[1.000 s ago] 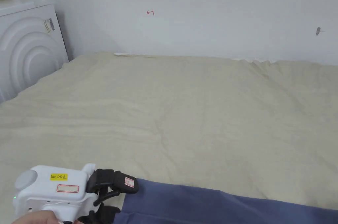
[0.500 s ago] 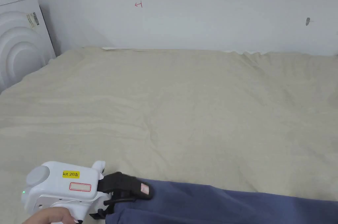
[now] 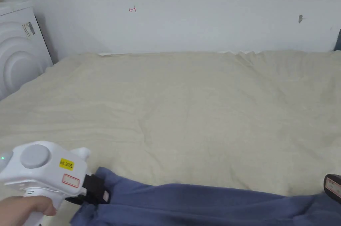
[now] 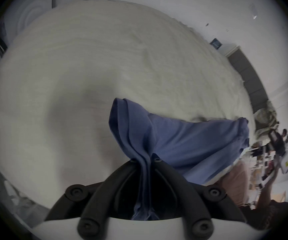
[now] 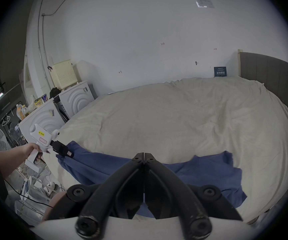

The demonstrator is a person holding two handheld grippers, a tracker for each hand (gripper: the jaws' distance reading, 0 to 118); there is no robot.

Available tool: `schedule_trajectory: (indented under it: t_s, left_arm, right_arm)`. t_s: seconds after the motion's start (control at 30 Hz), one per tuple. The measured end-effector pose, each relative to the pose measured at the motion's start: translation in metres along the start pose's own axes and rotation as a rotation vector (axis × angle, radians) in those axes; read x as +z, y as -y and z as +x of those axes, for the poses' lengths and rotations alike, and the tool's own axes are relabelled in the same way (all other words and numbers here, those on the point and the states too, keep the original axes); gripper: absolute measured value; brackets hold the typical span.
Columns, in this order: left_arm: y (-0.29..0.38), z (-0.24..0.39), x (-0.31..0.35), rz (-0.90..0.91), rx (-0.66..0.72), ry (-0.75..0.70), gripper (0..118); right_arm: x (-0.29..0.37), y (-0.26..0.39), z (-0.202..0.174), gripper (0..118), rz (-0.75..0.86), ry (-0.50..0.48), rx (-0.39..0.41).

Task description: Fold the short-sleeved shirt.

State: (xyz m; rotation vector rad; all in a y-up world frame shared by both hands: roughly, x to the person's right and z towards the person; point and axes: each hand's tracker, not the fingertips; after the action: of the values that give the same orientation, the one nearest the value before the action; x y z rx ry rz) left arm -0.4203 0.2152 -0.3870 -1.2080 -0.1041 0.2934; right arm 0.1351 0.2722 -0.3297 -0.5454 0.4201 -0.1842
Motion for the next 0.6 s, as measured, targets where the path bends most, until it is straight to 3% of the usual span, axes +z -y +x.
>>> schedule_trajectory:
  t_s: [0.2,0.27,0.43,0.6]
  left_arm:
    - [0.002,0.015,0.034,0.077,-0.072,-0.351,5]
    - [0.002,0.043,0.041,0.102,-0.121,-0.307,5]
    - [-0.003,0.136,0.03,0.089,-0.204,-0.045,5]
    - [-0.019,0.206,-0.035,-0.039,-0.14,0.148,5]
  right_arm:
    - [0.003,0.004,-0.004,0,0.001,-0.015,0.005]
    - [0.004,0.006,-0.003,0,0.004,-0.021,0.004]
    - [0.012,0.005,-0.003,0,0.009,-0.028,-0.015]
    - [0.023,0.005,0.003,0,0.024,-0.026,-0.046]
